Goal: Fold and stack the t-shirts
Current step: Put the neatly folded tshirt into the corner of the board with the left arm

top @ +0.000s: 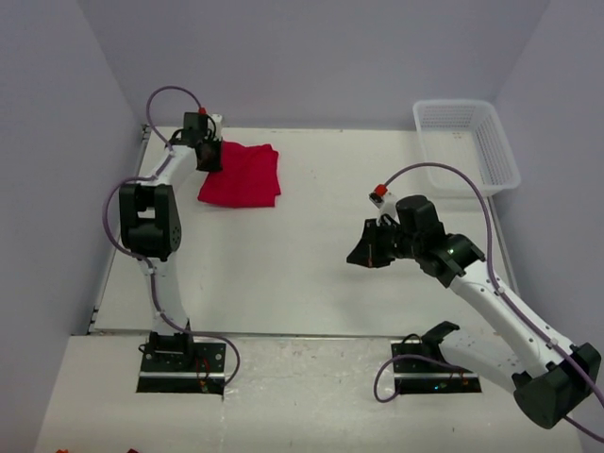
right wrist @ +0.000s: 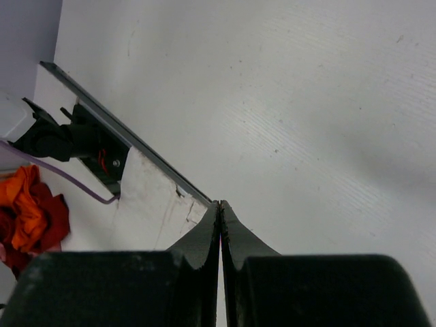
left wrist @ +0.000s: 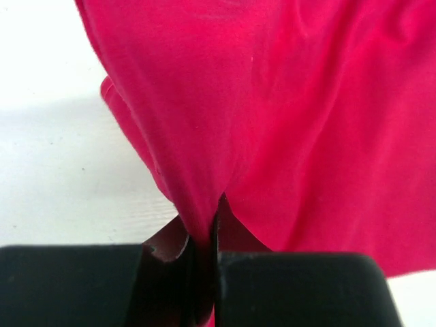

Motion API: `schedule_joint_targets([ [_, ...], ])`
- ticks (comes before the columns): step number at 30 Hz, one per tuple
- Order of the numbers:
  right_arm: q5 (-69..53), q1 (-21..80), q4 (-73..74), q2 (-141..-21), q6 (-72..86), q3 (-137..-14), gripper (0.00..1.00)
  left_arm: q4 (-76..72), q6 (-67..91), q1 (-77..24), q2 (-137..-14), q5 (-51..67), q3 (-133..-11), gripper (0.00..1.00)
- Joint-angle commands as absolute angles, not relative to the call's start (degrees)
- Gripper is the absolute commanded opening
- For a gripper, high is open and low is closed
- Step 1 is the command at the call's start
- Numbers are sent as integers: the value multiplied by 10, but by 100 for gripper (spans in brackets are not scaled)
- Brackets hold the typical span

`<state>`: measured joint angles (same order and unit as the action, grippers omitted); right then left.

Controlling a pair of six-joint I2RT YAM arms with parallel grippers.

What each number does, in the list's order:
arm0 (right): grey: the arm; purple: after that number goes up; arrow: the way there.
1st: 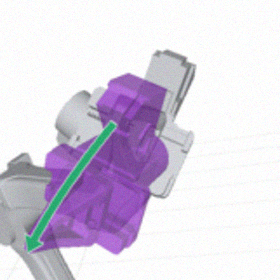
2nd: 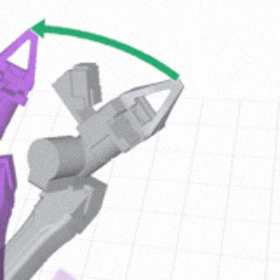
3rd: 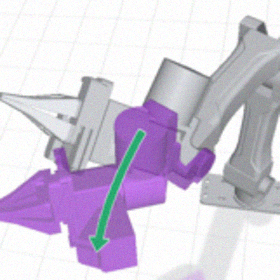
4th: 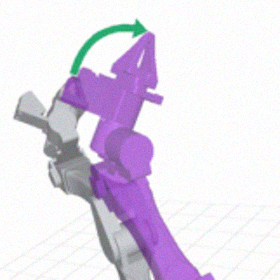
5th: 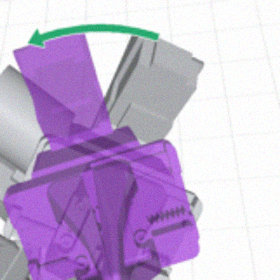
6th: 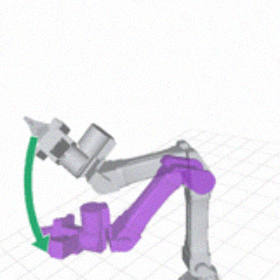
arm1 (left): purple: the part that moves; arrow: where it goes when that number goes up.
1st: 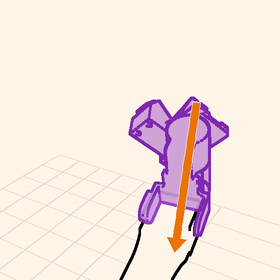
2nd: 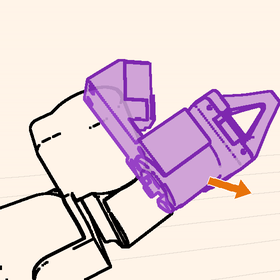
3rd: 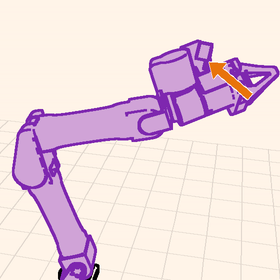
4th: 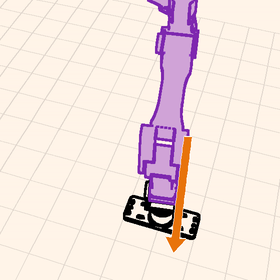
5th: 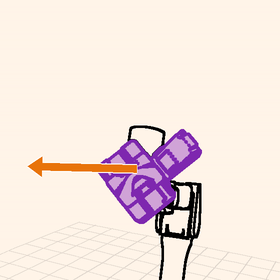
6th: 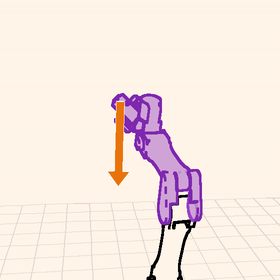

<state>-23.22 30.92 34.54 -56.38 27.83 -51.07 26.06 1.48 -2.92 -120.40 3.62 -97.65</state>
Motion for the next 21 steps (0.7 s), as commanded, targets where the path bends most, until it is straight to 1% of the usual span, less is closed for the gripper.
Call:
schedule_joint_targets([
  [1,-212,311,377,-548,265,-514,0,296,-39,-14,-1231,3,-1033,0],
  [4,-198,312,392,-535,260,-512,0,307,-49,0,-1255,-13,-1067,0],
  [8,-201,312,396,-526,270,-511,0,316,-62,46,-1284,-29,-1117,0],
  [12,-196,313,390,-531,279,-505,0,322,-76,53,-1315,-64,-1163,0],
  [15,-161,313,395,-539,278,-504,0,315,-95,55,-1329,-93,-1177,0],
  [17,-138,314,393,-542,280,-504,0,309,-102,60,-1341,-97,-1186,0],
  [21,-135,314,387,-546,287,-500,0,308,-105,76,-1377,-91,-1234,0],
])
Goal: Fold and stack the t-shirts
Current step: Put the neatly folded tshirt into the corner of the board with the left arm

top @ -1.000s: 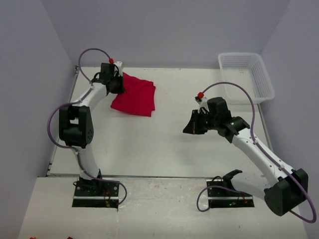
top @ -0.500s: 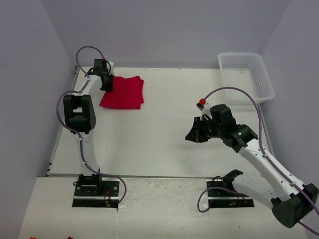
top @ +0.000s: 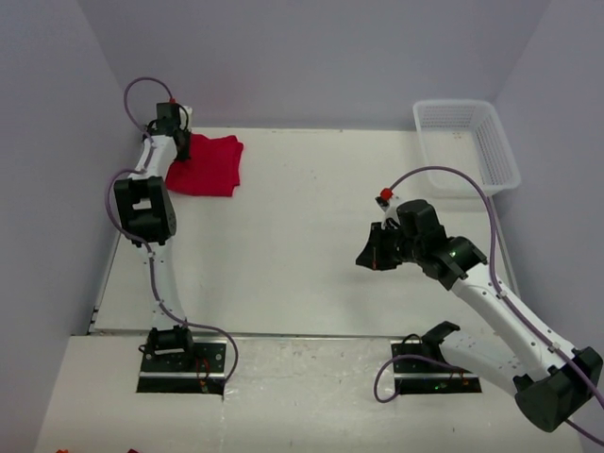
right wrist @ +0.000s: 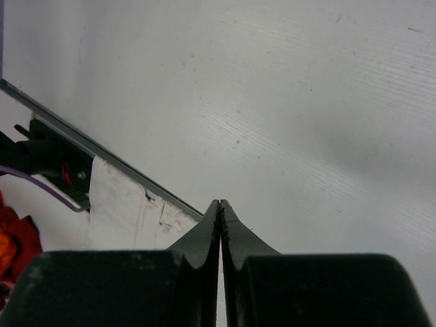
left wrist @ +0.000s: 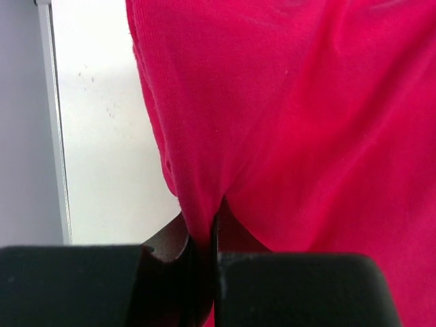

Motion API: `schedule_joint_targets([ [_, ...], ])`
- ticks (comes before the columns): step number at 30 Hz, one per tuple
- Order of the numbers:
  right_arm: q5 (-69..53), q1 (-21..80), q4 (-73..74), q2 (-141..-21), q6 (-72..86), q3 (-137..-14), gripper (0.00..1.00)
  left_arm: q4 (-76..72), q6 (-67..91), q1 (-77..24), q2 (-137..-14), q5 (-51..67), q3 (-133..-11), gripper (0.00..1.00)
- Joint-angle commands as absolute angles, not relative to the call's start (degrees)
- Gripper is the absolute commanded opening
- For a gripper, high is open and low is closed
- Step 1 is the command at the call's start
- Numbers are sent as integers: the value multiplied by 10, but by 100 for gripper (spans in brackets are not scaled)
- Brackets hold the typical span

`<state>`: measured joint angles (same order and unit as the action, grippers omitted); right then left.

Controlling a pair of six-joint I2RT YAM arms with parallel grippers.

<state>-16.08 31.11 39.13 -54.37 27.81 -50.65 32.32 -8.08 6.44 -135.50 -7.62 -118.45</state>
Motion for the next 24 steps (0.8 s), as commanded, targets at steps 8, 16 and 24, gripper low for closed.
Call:
schedule_joint_targets([
  [8,-107,314,416,-575,278,-519,0,288,-136,95,-1431,-110,-1295,0],
  [16,-91,313,433,-594,269,-541,0,266,-137,120,-1456,-105,-1329,0],
  [24,-85,314,435,-606,272,-552,0,250,-141,127,-1478,-104,-1352,0],
])
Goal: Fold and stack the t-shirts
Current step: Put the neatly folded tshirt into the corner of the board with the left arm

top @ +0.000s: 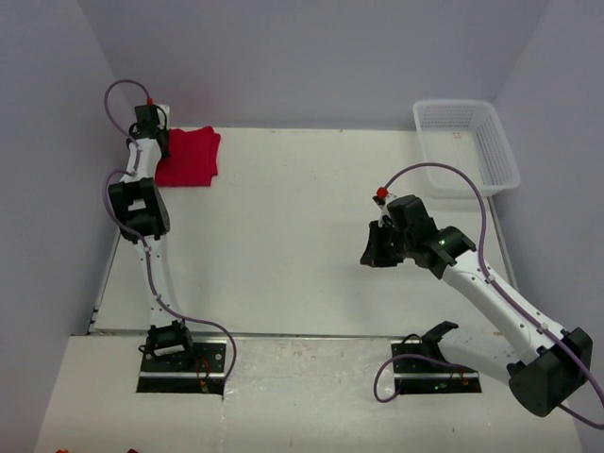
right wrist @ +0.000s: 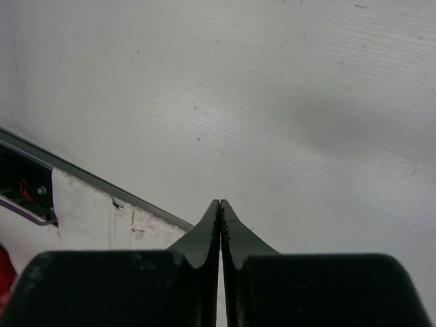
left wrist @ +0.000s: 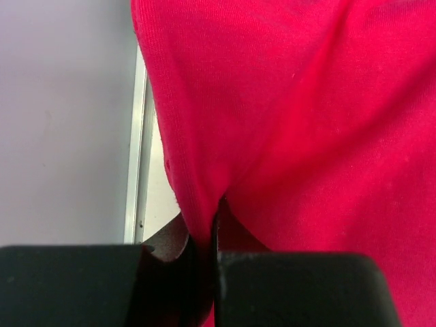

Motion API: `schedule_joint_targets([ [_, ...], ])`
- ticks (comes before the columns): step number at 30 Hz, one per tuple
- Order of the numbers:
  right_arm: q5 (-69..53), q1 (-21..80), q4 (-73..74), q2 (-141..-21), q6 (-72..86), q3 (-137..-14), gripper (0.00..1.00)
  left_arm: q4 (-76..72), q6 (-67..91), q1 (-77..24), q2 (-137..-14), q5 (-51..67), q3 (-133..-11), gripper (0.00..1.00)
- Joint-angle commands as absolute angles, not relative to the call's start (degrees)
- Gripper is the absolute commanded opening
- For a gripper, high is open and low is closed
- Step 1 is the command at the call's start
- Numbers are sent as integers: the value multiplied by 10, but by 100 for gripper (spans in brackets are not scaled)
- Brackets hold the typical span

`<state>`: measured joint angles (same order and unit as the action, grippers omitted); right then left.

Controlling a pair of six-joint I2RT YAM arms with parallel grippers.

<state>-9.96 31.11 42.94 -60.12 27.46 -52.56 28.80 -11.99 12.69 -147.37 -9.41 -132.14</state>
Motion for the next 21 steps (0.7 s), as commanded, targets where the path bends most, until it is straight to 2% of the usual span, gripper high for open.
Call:
schedule_joint_targets([
  [1,-84,314,437,-607,272,-554,0,244,-141,127,-1478,-97,-1351,0],
  [10,-91,313,429,-620,273,-548,0,198,-145,128,-1477,-111,-1321,1],
  [11,-92,314,427,-620,274,-546,0,185,-144,127,-1470,-117,-1307,14],
  [13,-98,313,423,-625,274,-541,0,130,-140,127,-1433,-127,-1243,26],
  [14,-100,314,420,-625,274,-540,0,112,-138,127,-1418,-129,-1223,55],
  [16,-108,313,416,-628,276,-535,0,67,-134,126,-1382,-141,-1174,78],
  [17,-111,313,414,-626,276,-534,0,55,-133,123,-1371,-148,-1163,98],
  [21,-120,315,407,-616,279,-526,0,21,-123,115,-1325,-185,-1132,100],
])
